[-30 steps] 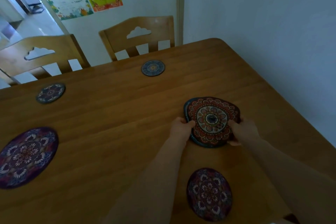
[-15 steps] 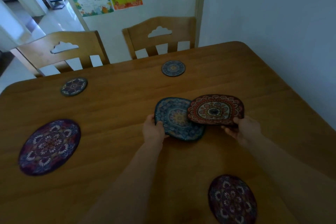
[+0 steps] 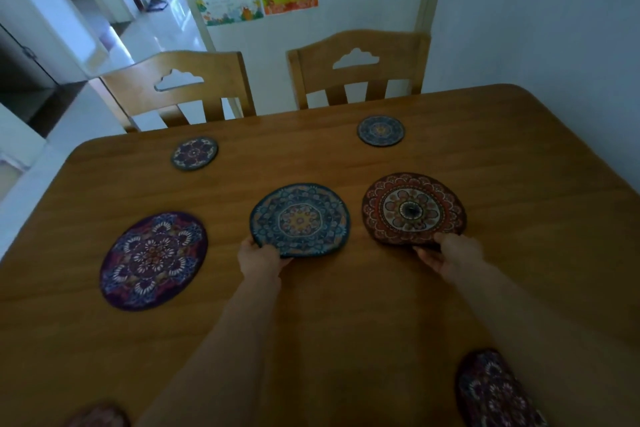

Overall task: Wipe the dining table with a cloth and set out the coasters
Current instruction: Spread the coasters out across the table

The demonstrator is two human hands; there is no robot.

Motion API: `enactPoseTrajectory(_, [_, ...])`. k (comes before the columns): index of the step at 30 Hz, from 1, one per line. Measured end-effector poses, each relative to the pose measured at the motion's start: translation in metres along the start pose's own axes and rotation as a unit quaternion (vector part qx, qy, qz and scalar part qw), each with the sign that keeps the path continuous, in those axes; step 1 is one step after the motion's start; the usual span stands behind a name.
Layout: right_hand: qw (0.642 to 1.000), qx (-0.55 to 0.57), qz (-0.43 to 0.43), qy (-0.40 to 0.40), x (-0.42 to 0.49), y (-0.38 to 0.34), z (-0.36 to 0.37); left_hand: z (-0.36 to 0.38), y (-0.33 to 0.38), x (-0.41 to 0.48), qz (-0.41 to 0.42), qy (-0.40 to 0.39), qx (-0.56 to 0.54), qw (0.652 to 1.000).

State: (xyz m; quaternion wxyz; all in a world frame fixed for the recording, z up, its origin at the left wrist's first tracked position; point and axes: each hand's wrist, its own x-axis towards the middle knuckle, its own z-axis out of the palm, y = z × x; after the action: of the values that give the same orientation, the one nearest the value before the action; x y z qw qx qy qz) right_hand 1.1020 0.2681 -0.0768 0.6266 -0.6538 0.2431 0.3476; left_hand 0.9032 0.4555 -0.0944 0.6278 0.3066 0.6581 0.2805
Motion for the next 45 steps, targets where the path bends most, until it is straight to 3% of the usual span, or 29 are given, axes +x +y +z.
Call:
enactPoseTrajectory(18, [0.988, -0.146, 0.022, 0.035, -0.01, 0.014, 0.002, -0.015, 0.005, 0.006, -0.026, -0.003, 0.052, 0.998])
enactPoseTrajectory(23, [0.94, -0.33, 0.065, -0.065, -0.032, 0.032, 0.01, -0.026, 0.009, 0.004, -0.017, -0.013, 0.035, 0.999])
enactPoseTrajectory(34, [0.904, -0.392, 0.034, -0.168, -0.06, 0.054, 0.078, -0.05, 0.013, 0.004, -0.005, -0.024, 0.045, 0.999])
enactPoseTrajectory(40, [0.892, -0.429, -0.068, -0.127, -0.071, 0.073, 0.106, -0.084, 0.011, 0.018, 0.057, 0.017, 0.167, 0.984])
enactPoseTrajectory(42, [0.851, -0.49, -0.15, -0.118, -0.074, 0.081, 0.111, -0.107, 0.011, 0.027, 0.125, 0.051, 0.229, 0.964])
enactPoseTrajectory(43, [0.788, -0.564, -0.224, -0.107, -0.073, 0.082, 0.11, -0.115, 0.011, 0.03, 0.176, 0.066, 0.297, 0.936])
enactPoseTrajectory(45, [0.621, -0.683, -0.372, -0.098, -0.074, 0.088, 0.112, -0.134, 0.013, 0.036, 0.272, 0.085, 0.427, 0.858])
